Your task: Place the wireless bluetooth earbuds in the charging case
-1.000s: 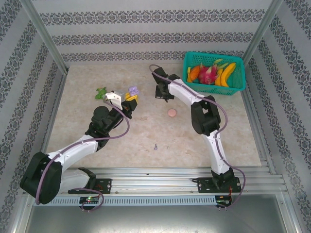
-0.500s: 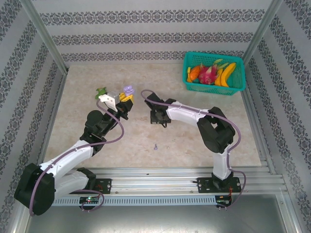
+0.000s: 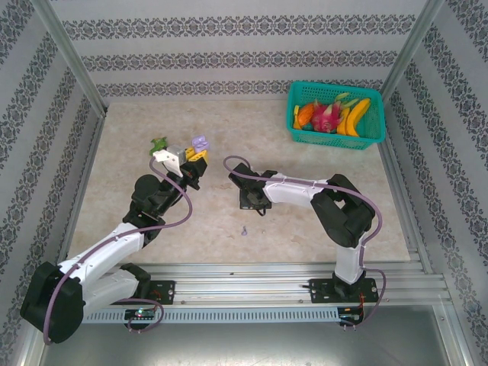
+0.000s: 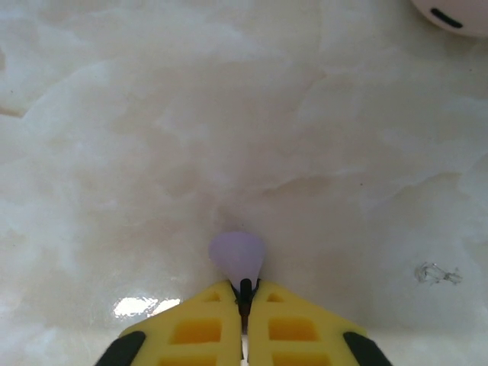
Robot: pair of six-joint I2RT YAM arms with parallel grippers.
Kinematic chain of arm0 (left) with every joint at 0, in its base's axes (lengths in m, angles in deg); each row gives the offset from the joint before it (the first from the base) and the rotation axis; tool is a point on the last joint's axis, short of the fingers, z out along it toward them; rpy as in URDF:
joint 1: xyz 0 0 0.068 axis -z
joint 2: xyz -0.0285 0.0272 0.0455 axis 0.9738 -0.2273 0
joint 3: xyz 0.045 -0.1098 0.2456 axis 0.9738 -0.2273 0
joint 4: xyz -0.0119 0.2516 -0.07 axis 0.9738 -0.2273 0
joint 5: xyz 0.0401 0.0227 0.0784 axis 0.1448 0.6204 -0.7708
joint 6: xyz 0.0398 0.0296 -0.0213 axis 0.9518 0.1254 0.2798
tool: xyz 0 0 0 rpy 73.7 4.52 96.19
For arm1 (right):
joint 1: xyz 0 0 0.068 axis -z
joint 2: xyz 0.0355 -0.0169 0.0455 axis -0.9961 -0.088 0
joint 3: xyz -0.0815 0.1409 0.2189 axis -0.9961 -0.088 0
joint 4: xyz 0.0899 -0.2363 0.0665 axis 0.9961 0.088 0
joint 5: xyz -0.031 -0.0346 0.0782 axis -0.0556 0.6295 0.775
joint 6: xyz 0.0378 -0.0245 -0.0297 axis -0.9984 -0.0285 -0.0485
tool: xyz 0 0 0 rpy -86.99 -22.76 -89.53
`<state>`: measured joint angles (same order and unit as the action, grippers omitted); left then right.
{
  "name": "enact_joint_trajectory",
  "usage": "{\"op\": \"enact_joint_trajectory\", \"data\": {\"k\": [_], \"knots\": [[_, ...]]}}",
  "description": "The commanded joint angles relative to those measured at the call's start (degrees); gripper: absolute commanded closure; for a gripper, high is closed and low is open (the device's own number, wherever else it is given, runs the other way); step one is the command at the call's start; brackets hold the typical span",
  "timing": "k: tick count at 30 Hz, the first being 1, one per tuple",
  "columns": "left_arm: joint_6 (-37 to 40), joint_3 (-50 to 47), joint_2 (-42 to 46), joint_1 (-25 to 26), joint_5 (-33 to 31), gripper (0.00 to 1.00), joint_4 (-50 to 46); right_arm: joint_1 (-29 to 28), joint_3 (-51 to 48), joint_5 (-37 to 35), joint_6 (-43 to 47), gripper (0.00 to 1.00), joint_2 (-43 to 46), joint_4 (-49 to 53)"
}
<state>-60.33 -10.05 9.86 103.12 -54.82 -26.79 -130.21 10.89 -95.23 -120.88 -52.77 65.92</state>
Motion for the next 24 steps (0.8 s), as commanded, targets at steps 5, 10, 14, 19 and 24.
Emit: {"op": "enact_joint_trajectory", "data": {"k": [5,10,14,19,24], "knots": [[0.5,-0.6,0.6,0.8,-0.4,1.00,0.4,0.0,0.2,-1.6,-1.1,0.73,1.3,1.9],[0.7,-0.6,0.1,0.7,-0.3,1.00,0.5,1.1,1.7,-1.9,-1.1,0.63,2.8,2.8],[0.7,-0.6,-0.5,0.7,-0.3,1.00,1.0,2.2,3.3,-1.5,-1.8,0.58,3.1,3.3],[0.5,-0.7,-1.2,0.6,-0.3,1.00,1.6,2.8,5.6,-0.4,-3.2,0.57,1.7,4.3],[0.6,-0.6,-1.4,0.7,-0.4,1.00,1.8,2.9,6.7,-0.1,-3.4,0.57,0.0,4.6]]}}
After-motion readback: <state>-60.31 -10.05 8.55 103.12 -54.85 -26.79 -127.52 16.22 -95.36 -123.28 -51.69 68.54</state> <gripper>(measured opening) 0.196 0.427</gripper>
